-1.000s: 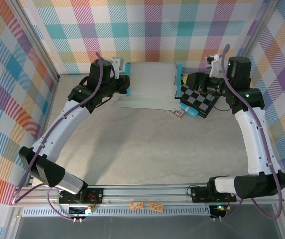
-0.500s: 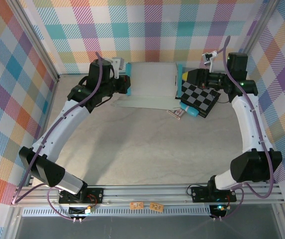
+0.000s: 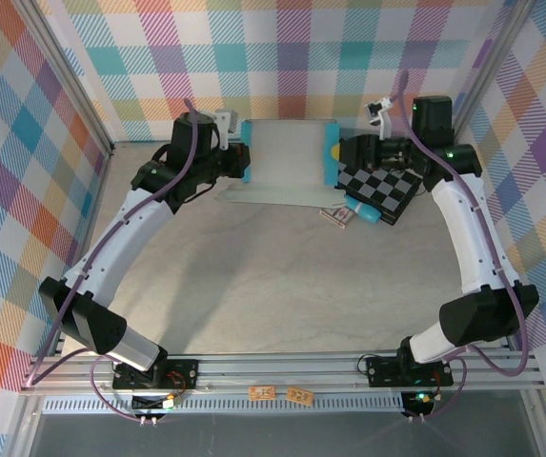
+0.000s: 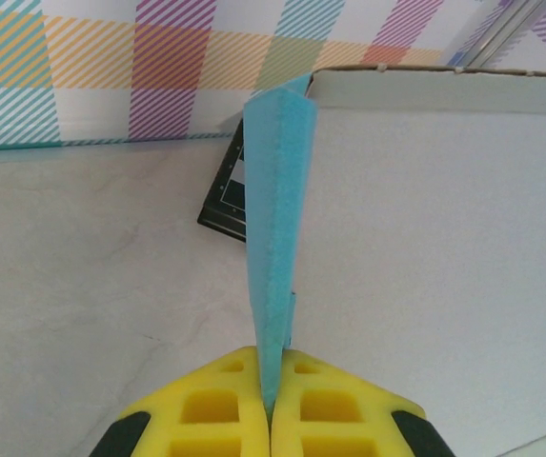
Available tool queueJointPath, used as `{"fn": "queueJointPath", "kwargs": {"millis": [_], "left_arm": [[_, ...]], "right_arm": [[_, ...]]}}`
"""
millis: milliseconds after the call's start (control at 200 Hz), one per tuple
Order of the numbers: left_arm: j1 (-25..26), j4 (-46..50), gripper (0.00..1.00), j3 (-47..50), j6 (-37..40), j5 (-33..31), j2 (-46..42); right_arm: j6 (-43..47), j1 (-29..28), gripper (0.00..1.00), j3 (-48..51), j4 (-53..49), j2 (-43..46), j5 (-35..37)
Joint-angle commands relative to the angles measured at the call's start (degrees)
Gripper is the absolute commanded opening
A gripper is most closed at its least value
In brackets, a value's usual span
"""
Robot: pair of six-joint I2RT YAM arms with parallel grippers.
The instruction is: Fold the paper box
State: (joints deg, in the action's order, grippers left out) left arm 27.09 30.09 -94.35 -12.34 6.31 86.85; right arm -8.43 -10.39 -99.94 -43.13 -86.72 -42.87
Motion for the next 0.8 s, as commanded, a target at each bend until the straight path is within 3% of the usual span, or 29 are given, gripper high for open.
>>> {"fn": "queueJointPath", "kwargs": {"millis": [0,170,350,505,675,795], "left_arm": [[0.1,-1.7,0.0,-1.4,-0.1,1.1,-1.7],[0.6,-2.1,0.0,-0.7,0.4,0.6,-2.5],[0.8,-2.2,0.0,-0.7,0.7,0.4,-3.1],[0.8,-2.2,0.0,-1.0,0.7,0.7,-3.1],[0.9,-2.1,0.0,-1.3,0.7,0.7,-3.1],[0.8,-2.0,0.0,-1.2,0.7,0.8,-3.4]], "right_arm": [[7.0,-4.3,0.43,-3.8,-7.3,-1.1,13.1],[9.5,-9.2,0.44,-4.3,-8.6,-1.4,27.6],[9.7,-10.8,0.45,-1.1,-6.0,0.3,37.3],[9.4,-10.7,0.37,0.7,-4.5,0.8,38.7],[8.3,-10.8,0.34,1.7,-3.5,0.5,36.5],[7.3,-10.7,0.41,2.4,-2.7,0.3,36.5]]}}
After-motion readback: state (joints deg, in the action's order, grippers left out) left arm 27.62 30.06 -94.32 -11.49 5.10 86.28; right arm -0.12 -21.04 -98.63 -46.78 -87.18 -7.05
